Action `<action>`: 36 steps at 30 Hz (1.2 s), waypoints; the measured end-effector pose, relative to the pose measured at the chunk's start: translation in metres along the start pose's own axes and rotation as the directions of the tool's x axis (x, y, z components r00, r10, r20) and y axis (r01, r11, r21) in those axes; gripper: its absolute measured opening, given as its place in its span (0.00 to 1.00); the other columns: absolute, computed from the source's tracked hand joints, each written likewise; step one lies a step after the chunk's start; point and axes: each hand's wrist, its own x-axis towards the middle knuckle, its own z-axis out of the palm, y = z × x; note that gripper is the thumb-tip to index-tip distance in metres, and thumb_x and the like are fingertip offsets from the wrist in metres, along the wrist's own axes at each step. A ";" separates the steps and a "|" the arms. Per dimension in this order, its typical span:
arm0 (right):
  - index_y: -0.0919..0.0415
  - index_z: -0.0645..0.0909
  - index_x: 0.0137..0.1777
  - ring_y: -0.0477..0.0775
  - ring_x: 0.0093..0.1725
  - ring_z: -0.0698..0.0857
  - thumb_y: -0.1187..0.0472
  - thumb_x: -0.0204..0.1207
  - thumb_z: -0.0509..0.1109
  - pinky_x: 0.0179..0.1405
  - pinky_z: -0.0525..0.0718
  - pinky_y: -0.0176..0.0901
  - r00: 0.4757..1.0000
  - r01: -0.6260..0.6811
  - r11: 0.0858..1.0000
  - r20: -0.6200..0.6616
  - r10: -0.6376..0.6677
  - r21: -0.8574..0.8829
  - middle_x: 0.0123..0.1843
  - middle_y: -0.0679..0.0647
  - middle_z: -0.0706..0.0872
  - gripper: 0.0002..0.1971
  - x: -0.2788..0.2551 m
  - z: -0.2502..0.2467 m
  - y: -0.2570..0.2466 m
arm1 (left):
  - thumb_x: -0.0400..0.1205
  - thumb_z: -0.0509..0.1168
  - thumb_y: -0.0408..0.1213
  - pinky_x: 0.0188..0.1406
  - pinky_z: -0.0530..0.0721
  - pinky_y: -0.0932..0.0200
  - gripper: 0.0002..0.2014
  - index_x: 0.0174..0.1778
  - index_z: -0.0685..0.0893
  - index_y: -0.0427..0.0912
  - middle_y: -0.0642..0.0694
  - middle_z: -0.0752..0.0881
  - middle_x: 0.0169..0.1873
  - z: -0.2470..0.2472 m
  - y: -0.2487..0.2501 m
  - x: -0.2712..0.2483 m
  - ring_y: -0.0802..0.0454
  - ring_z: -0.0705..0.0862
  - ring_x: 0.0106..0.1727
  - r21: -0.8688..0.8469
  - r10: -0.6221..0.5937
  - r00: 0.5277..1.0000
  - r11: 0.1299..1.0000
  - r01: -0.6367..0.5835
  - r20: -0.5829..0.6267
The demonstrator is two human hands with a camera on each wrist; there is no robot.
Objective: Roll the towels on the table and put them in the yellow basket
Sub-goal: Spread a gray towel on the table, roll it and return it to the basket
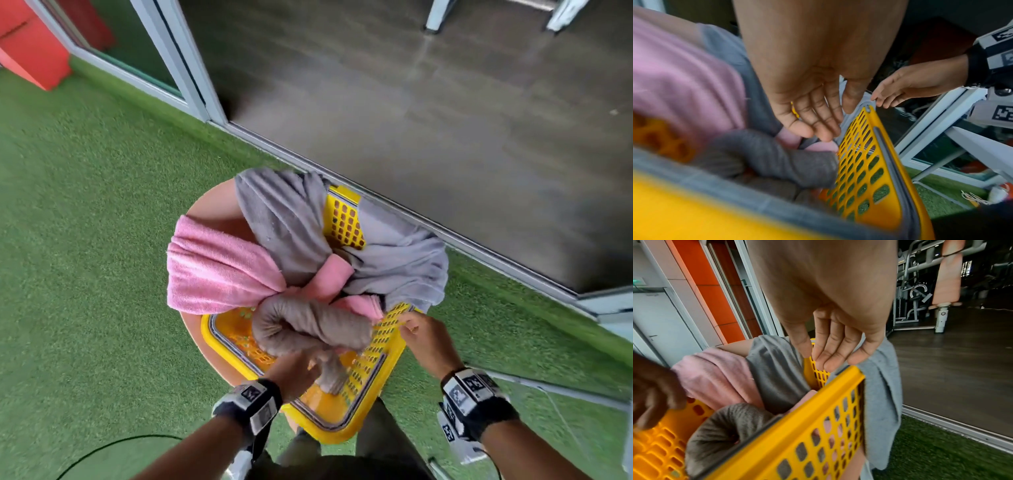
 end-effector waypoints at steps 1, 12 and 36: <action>0.54 0.88 0.51 0.60 0.46 0.90 0.64 0.74 0.72 0.46 0.88 0.55 1.000 -0.001 1.000 -0.009 0.001 0.004 0.46 0.57 0.92 0.08 0.006 -0.009 0.007 | 0.83 0.60 0.36 0.48 0.76 0.62 0.12 0.60 0.84 0.45 0.46 0.88 0.54 0.003 0.019 0.019 0.49 0.85 0.55 0.013 0.024 1.000 1.000 -0.024 0.004; 0.55 0.86 0.48 0.59 0.49 0.87 0.60 0.77 0.62 0.49 0.82 0.50 0.887 0.458 0.676 0.346 -0.306 -0.578 0.47 0.54 0.89 0.10 0.104 -0.029 -0.014 | 0.78 0.52 0.45 0.57 0.81 0.44 0.23 0.63 0.78 0.35 0.31 0.82 0.59 0.059 0.113 0.211 0.33 0.82 0.61 0.079 -0.046 0.996 0.996 0.040 0.074; 0.58 0.74 0.34 0.62 0.40 0.82 0.60 0.82 0.64 0.35 0.70 0.51 0.928 0.269 0.961 0.283 -0.243 -0.058 0.33 0.58 0.82 0.13 0.117 -0.076 -0.017 | 0.80 0.45 0.57 0.49 0.76 0.50 0.33 0.56 0.84 0.34 0.33 0.87 0.53 -0.003 0.123 0.160 0.39 0.85 0.55 -0.080 0.024 0.965 0.996 -0.047 -0.262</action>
